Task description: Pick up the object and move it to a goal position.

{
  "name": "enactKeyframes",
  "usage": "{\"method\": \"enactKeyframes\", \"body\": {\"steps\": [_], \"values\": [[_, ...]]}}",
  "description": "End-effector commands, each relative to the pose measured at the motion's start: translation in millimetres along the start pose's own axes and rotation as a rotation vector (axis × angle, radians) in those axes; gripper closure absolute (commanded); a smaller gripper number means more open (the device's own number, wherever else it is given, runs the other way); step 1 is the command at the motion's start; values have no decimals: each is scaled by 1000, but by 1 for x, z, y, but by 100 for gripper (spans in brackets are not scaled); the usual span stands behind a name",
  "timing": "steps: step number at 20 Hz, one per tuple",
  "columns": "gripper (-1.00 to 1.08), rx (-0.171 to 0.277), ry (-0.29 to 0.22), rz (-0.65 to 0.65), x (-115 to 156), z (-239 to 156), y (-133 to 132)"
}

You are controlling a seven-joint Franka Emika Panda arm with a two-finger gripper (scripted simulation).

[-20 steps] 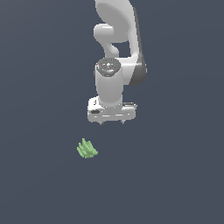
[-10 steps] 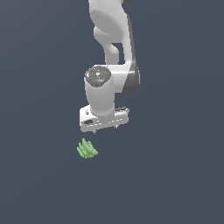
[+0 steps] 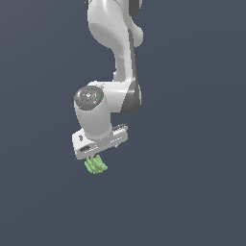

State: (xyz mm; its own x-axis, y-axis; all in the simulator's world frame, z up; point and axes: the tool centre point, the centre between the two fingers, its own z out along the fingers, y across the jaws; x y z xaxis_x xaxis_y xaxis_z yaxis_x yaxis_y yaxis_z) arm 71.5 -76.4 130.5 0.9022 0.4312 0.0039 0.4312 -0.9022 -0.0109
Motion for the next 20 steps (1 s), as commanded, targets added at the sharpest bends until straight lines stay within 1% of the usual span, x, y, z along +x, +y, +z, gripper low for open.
{"method": "enactKeyframes", "body": {"steps": [1,6,10,15,20], "values": [[-92,-3,-1,-54,1,4,14],[-92,-7,-3,-134,1,10,36],[-92,-9,-4,-178,1,14,48],[-92,-10,-5,-208,0,17,57],[-92,-10,-5,-209,0,18,57]]}}
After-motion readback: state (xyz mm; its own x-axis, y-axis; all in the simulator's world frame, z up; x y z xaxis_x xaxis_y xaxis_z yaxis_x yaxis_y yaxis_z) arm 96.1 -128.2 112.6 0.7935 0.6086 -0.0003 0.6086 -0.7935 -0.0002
